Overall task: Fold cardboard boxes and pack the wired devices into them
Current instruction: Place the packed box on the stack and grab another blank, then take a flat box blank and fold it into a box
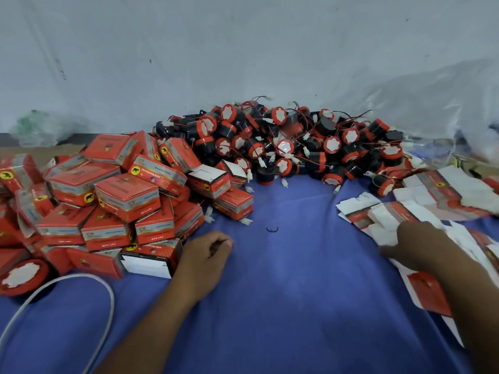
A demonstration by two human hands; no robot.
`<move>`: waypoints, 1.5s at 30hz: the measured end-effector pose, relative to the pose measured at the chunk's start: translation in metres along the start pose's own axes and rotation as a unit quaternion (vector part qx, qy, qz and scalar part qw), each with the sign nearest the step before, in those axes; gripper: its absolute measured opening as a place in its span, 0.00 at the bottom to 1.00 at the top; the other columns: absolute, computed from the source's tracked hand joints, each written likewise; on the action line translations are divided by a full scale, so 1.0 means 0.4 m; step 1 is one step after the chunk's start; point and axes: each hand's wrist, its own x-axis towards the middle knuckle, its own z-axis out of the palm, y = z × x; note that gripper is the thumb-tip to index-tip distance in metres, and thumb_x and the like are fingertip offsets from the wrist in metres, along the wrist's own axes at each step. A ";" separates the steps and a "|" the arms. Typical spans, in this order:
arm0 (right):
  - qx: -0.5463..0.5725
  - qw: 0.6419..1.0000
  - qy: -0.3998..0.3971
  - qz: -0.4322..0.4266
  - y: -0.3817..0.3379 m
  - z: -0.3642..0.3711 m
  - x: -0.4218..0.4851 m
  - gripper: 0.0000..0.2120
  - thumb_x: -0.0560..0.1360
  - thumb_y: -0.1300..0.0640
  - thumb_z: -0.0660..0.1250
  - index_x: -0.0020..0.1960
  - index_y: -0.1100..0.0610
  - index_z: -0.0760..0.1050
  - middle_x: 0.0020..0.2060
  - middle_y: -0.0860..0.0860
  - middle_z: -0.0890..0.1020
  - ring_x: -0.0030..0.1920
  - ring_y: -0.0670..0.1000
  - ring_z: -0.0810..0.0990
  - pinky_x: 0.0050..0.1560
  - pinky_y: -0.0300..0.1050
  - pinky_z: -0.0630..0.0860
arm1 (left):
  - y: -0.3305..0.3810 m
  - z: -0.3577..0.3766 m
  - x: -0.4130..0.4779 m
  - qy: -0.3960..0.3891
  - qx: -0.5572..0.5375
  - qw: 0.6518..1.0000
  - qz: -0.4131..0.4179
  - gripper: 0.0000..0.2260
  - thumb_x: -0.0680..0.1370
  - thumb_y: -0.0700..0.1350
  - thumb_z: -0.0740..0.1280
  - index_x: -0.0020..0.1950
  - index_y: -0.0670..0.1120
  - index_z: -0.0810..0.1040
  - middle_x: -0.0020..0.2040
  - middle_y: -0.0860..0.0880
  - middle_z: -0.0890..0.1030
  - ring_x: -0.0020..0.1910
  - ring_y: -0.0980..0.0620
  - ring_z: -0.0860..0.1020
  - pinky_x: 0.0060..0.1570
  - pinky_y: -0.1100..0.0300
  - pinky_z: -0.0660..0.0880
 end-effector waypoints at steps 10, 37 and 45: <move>0.195 0.867 0.449 -0.097 -0.163 -0.131 -0.132 0.09 0.72 0.67 0.66 0.35 0.61 0.70 0.28 0.53 0.68 0.28 0.57 0.69 0.31 0.45 0.63 | 0.002 0.000 0.000 0.005 -0.027 1.000 0.011 0.07 0.81 0.45 0.65 0.48 0.57 0.79 0.44 0.61 0.81 0.46 0.61 0.79 0.46 0.68 0.76; 0.454 0.739 0.162 -0.470 -0.427 0.103 -0.239 0.26 0.75 0.51 0.74 0.70 0.57 0.72 0.75 0.48 0.63 0.76 0.46 0.61 0.73 0.47 0.67 | 0.051 0.020 -0.029 -0.143 -0.473 0.864 -0.090 0.22 0.71 0.36 0.68 0.65 0.42 0.78 0.58 0.39 0.83 0.57 0.40 0.82 0.47 0.53 0.80; 0.436 0.797 0.080 -0.411 -0.397 0.102 -0.203 0.45 0.71 0.43 0.74 0.80 0.51 0.55 0.78 0.40 0.58 0.76 0.37 0.56 0.69 0.23 0.53 | 0.066 0.036 -0.039 -0.263 -0.455 0.847 -0.074 0.24 0.72 0.32 0.64 0.67 0.45 0.78 0.65 0.39 0.79 0.63 0.39 0.78 0.58 0.49 0.78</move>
